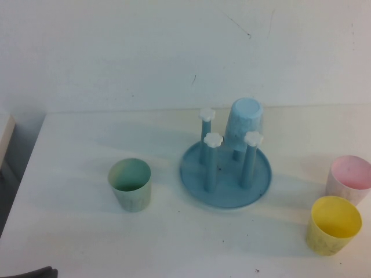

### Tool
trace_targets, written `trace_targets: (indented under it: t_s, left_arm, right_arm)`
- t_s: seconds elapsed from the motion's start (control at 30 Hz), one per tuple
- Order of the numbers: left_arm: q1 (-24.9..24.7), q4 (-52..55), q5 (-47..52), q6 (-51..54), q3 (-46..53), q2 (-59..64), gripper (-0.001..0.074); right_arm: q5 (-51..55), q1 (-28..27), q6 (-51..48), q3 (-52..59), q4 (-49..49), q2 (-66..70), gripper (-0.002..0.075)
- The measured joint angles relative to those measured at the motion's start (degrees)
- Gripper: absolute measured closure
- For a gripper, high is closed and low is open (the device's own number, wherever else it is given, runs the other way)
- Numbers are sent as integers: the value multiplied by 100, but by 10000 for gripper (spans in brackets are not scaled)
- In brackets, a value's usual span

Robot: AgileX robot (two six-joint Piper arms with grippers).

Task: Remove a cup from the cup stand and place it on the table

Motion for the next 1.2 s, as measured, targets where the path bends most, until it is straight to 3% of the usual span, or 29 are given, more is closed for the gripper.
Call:
trace_targets:
  t_s: [0.57,0.77,0.93,1.2]
  left_arm:
    - [119,146,-56,114,224,-137,736]
    - [979,192,-955,142,957,-900,736]
    - [2046,223,-1772,142,1603,-1789,736]
    - [3434,192,-1959,142,1944,-2073,736]
  right_arm:
    - [0,0,0,0,-8,0,655]
    - [0,0,0,0,-8,0,655]
    - [12,0,0,0,-8,0,655]
    - [12,0,0,0,-8,0,655]
